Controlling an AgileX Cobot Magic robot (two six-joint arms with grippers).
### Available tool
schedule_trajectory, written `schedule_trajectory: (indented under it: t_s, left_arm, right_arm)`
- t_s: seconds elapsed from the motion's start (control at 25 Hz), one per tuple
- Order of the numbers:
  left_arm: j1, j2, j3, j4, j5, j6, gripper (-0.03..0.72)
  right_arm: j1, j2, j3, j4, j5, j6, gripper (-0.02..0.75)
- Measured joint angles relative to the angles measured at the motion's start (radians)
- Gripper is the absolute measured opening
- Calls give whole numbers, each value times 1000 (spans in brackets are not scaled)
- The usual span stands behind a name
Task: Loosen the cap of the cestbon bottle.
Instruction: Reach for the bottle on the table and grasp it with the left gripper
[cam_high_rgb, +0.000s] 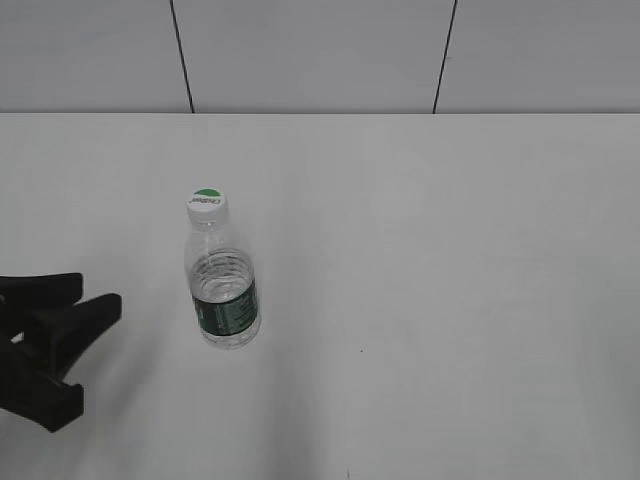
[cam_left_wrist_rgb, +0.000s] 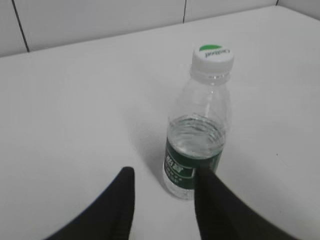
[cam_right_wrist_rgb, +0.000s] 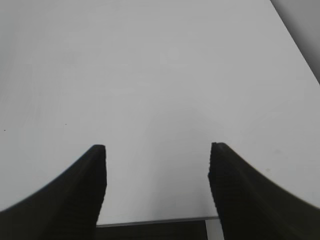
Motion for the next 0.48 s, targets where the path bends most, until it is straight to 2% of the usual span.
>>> schedule_trajectory:
  t_s: [0.08,0.24,0.28,0.48]
  left_arm:
    - [0,103,-1,29,-79,-2,321]
    - [0,338,-6,69,-267,-3,499]
    - [1,379,-11,87,-306,-3,524]
    - [30,505,-64,223,-378,-10,566]
  right_arm:
    - [0,0,0,0,0,0,498]
    - [0,0,0,0,0,0,498]
    - [0,0,0,0,0,0,498]
    - [0,0,0,0,0,0,498]
